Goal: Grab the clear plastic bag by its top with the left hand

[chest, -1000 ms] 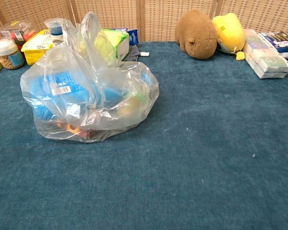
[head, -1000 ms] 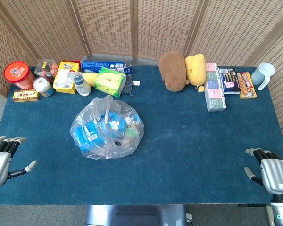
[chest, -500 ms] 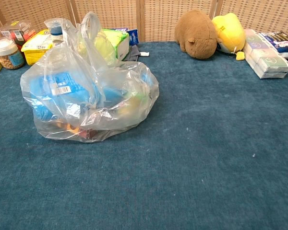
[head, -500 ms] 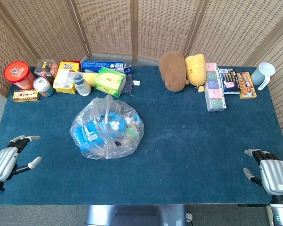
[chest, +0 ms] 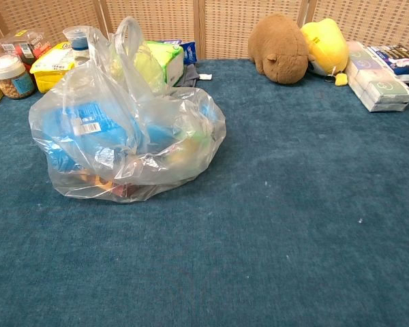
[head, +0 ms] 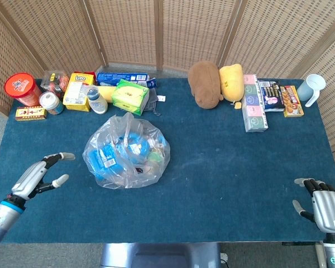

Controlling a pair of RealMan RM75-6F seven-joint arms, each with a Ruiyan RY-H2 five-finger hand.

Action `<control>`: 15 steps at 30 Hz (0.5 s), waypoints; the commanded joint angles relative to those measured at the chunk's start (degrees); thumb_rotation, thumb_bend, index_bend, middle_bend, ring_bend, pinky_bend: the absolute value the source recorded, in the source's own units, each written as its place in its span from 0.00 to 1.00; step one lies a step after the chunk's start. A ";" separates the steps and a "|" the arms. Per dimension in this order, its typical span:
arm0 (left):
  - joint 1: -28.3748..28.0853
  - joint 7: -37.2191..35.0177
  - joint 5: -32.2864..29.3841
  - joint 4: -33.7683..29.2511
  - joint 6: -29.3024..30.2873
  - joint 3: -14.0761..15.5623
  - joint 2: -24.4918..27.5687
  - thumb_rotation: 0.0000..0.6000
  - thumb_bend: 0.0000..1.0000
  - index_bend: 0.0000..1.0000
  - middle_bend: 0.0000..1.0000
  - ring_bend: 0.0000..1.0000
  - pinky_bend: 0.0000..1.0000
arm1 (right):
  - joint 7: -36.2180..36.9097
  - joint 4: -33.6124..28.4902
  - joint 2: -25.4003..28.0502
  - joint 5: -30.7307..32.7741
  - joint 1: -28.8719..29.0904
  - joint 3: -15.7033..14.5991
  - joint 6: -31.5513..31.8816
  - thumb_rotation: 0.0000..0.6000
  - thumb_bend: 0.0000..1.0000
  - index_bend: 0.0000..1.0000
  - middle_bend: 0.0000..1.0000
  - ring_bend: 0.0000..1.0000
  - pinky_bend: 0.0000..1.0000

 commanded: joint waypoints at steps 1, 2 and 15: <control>-2.61 -0.61 -1.96 0.22 -3.06 -1.31 -1.30 0.00 0.15 0.20 0.24 0.20 0.13 | 0.15 0.28 -0.10 0.17 -0.15 0.02 0.06 0.98 0.28 0.34 0.40 0.40 0.42; -3.25 -1.02 -2.43 0.33 -3.84 -1.63 -1.65 0.00 0.15 0.20 0.24 0.20 0.13 | 0.20 0.37 -0.10 0.25 -0.19 0.05 0.09 0.98 0.28 0.34 0.40 0.40 0.42; -12.12 -6.95 -7.44 3.68 -13.65 -6.23 -7.25 0.00 0.15 0.20 0.24 0.20 0.14 | 0.63 0.85 -0.15 0.83 -0.81 0.13 0.37 0.98 0.28 0.34 0.40 0.40 0.43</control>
